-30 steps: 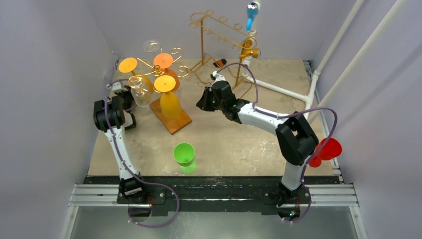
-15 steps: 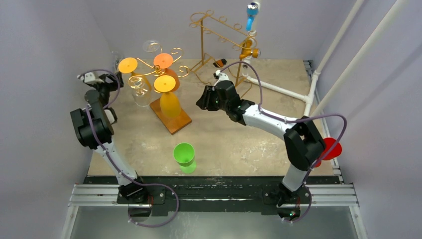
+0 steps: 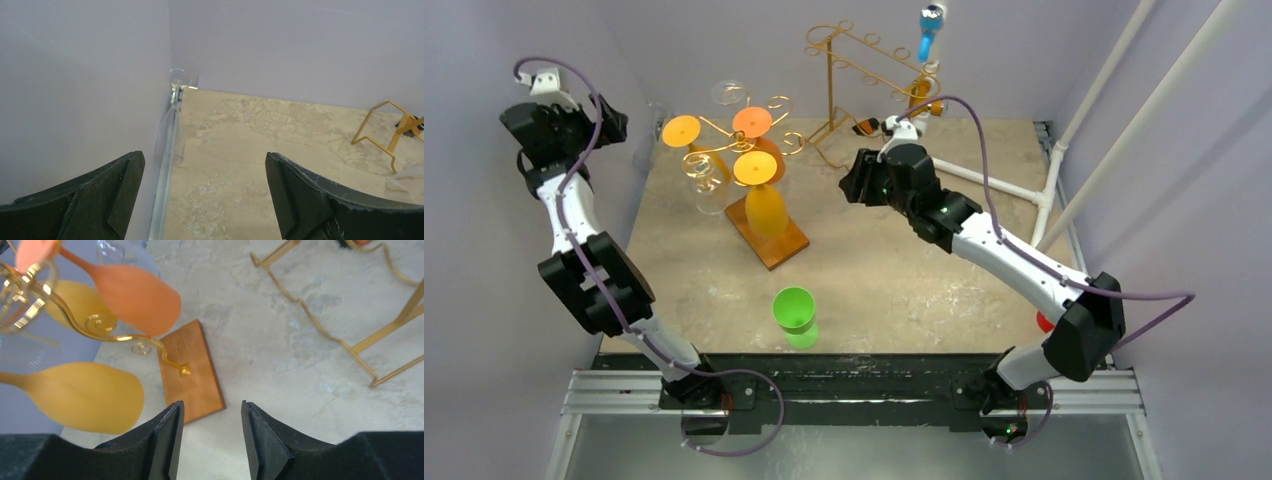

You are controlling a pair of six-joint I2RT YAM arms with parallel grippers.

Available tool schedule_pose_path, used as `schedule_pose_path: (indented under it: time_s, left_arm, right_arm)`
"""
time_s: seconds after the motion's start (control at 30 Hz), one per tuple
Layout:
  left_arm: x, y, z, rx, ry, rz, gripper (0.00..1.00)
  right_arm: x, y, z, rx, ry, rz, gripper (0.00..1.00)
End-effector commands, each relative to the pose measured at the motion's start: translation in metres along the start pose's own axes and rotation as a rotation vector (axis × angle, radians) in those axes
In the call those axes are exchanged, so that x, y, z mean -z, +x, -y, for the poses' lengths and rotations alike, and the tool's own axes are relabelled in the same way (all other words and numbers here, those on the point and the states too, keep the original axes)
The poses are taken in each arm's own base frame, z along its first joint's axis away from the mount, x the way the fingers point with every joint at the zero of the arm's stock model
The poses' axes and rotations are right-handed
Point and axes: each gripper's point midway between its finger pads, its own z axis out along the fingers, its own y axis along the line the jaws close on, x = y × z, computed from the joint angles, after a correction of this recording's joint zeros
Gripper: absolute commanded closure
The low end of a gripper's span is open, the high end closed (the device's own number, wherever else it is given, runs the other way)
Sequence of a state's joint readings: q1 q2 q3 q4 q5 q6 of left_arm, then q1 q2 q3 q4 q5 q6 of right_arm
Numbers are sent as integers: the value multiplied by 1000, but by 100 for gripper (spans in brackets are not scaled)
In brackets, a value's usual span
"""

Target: Place the wine glass upside down on the wine glass rack

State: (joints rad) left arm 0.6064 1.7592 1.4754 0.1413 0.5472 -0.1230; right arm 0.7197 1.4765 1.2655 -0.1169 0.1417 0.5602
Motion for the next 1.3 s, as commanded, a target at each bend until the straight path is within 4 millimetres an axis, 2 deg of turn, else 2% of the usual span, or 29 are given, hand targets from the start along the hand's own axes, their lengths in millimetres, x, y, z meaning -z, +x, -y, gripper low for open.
schedule_pose_path:
  time_s: [0.0,0.07,0.17,0.23,0.33,0.47,0.63,0.87,1.13,1.27]
  left_arm:
    - [40,-4,23,-16,45,-283,0]
    - [49,-14,30,-18,65,-324,0]
    - [66,-36,44,-22,89,-352,0]
    - [76,-51,53,-34,105,-351,0]
    - [92,-66,67,-47,129,-344,0]
    - [109,-82,84,-57,161,-322,0]
    - [123,-85,96,-71,190,-323,0]
    - [128,-84,102,-64,210,-324,0]
    - [136,-97,113,-79,237,-285,0]
    - [138,-102,119,-76,253,-266,0]
  right_arm:
    - [36,-79,-17,120,46,131,45]
    - [43,-112,-24,179,80,176,45]
    - [42,-145,-30,248,127,198,43]
    - [37,-163,-31,287,160,212,43]
    - [31,-180,-26,338,216,219,42]
    - [18,-190,-21,397,257,243,41]
    - [-4,-202,-5,446,300,278,41]
    - [-23,-211,9,496,352,320,41]
    - [-38,-222,18,559,419,363,41]
    - [-55,-220,27,594,458,346,40]
